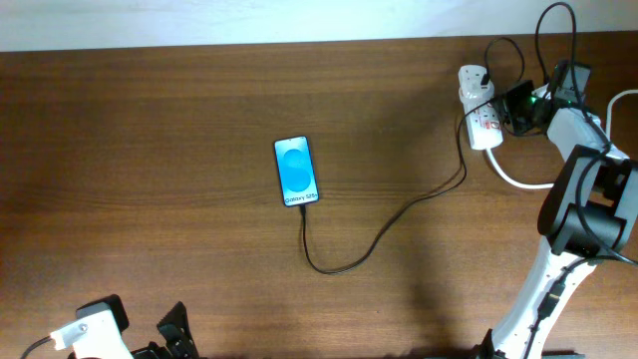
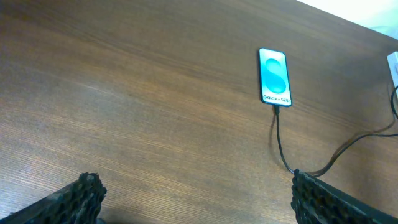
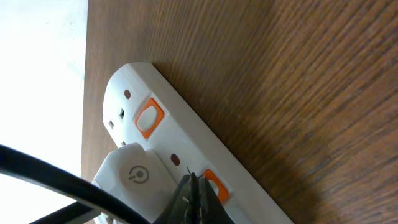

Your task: Plug charger to phone and switch on socket

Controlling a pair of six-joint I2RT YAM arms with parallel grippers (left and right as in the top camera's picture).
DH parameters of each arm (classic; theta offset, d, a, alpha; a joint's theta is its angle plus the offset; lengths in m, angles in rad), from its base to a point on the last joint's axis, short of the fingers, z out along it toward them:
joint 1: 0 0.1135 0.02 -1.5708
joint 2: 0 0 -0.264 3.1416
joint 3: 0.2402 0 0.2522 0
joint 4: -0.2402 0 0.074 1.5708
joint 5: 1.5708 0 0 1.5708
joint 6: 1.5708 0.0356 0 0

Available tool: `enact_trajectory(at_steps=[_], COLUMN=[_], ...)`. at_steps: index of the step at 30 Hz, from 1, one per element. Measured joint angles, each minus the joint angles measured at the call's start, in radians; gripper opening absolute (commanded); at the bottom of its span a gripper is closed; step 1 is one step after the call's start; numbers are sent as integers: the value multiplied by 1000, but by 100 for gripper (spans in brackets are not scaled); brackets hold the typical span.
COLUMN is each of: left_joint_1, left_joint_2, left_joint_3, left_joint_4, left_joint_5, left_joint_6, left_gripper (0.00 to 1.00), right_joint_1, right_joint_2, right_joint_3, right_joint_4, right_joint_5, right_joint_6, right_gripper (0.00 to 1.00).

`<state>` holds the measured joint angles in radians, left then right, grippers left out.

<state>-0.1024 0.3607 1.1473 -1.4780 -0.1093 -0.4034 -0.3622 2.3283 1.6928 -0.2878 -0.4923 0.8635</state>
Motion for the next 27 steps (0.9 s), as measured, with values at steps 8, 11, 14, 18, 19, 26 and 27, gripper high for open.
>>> enact_trajectory(at_steps=[8, 11, 14, 18, 19, 26, 27], left_joint_1=[0, 0, 0, 0, 0, 0, 0], left_joint_2=[0, 0, 0, 0, 0, 0, 0], left_joint_3=[0, 0, 0, 0, 0, 0, 0], left_joint_4=[0, 0, 0, 0, 0, 0, 0], left_joint_5=[0, 0, 0, 0, 0, 0, 0], left_joint_6=[0, 0, 0, 0, 0, 0, 0], left_gripper=[99, 99, 99, 100, 99, 99, 99], right_joint_1=[22, 32, 36, 37, 37, 39, 42], right_joint_2=[0, 0, 0, -1, -1, -2, -3], right_joint_3=[19, 29, 33, 35, 37, 40, 40], right_joint_4=[-30, -50, -58, -71, -77, -87, -87], right_joint_5=[63, 97, 114, 122, 123, 130, 135], right_joint_6=[-48, -56, -56, -56, -57, -111, -119], right_gripper=[4, 4, 4, 4, 4, 4, 4])
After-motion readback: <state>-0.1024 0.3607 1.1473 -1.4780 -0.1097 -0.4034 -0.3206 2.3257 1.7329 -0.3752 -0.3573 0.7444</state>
